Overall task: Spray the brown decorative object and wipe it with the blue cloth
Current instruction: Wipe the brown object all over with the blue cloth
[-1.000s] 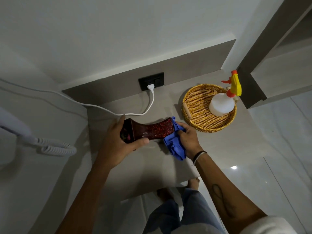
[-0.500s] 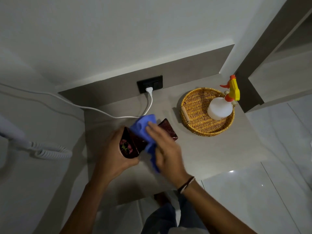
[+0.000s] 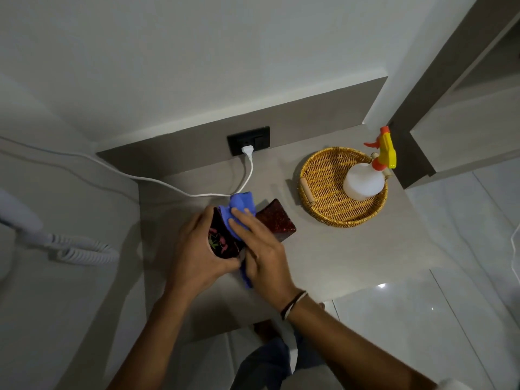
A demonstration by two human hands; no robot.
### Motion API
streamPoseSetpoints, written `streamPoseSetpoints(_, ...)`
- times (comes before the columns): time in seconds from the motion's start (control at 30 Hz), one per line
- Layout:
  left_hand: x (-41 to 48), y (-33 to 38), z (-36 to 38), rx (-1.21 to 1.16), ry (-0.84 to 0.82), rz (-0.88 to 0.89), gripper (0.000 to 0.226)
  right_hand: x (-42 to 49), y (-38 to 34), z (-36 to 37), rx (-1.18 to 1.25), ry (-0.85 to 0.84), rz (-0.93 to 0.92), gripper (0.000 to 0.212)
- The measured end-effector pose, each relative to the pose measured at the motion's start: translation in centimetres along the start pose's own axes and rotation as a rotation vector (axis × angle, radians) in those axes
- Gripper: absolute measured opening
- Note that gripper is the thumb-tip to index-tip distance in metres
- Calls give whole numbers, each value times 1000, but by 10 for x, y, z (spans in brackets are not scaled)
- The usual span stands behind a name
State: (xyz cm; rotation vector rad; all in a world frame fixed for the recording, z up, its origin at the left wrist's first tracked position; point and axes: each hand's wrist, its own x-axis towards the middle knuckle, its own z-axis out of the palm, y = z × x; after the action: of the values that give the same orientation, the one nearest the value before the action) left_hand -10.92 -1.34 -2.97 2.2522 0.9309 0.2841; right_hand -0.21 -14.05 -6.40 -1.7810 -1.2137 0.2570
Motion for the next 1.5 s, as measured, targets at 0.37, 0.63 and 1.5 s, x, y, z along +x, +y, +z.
streamPoseSetpoints(0.37, 4, 6, 2, 89, 31, -8, 88, 13, 21, -22, -56, 32, 173, 54)
streamPoseSetpoints(0.63, -6, 0, -2, 64, 45, -18, 87, -14, 58, -17, -182, -64, 90, 59)
streamPoseSetpoints(1.5, -8, -13, -32, 49, -341, -221, 158, 61, 82, -50, 690, 274, 1086, 40)
